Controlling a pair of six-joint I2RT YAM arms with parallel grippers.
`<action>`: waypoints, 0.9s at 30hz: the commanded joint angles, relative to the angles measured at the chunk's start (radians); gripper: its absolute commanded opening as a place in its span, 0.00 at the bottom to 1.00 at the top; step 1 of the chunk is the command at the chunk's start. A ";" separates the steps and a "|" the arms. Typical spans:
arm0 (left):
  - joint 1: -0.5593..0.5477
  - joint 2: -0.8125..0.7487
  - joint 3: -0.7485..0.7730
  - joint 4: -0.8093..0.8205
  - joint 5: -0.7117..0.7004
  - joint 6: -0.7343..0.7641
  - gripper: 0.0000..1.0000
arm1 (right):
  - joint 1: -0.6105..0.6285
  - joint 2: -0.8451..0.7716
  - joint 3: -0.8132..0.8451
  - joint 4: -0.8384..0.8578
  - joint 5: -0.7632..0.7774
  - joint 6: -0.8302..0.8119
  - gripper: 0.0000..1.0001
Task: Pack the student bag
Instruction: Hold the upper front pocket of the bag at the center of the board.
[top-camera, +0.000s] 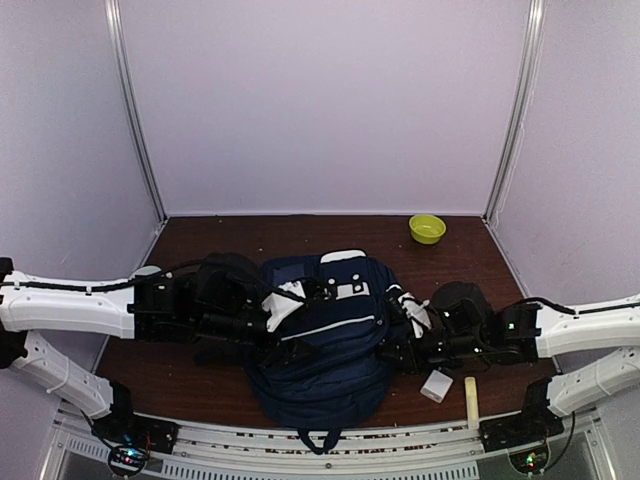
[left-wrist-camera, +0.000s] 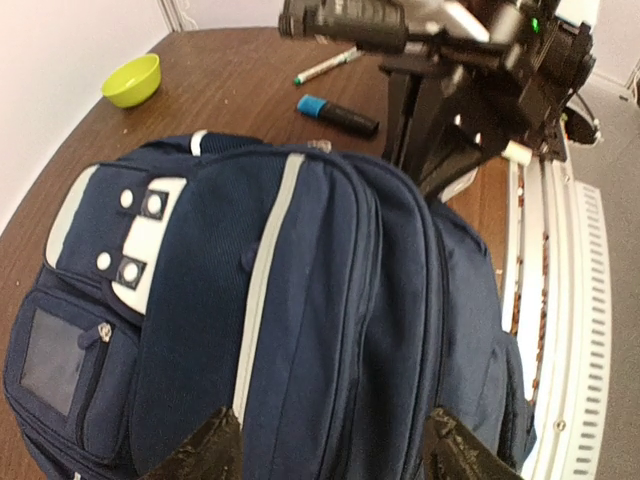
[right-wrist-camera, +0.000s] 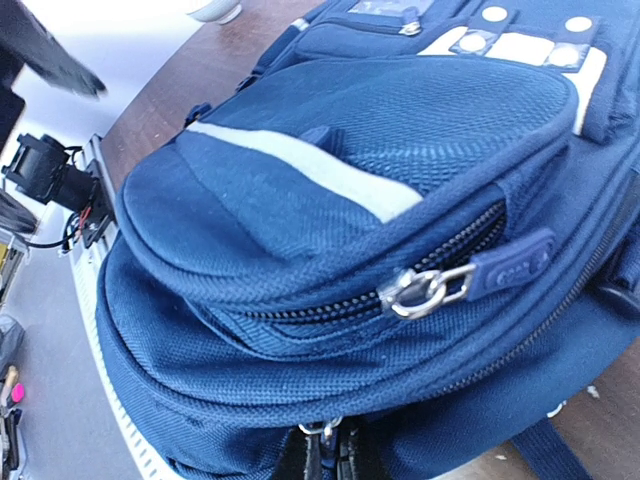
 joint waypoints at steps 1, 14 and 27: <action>0.005 0.014 -0.024 -0.048 -0.063 0.029 0.64 | -0.042 -0.024 0.016 -0.004 0.023 -0.051 0.00; 0.005 0.104 -0.065 -0.027 -0.212 0.048 0.51 | -0.074 -0.028 0.010 -0.008 0.005 -0.061 0.00; 0.007 0.178 -0.088 0.076 -0.309 0.088 0.01 | -0.118 -0.025 0.026 -0.038 0.006 -0.073 0.00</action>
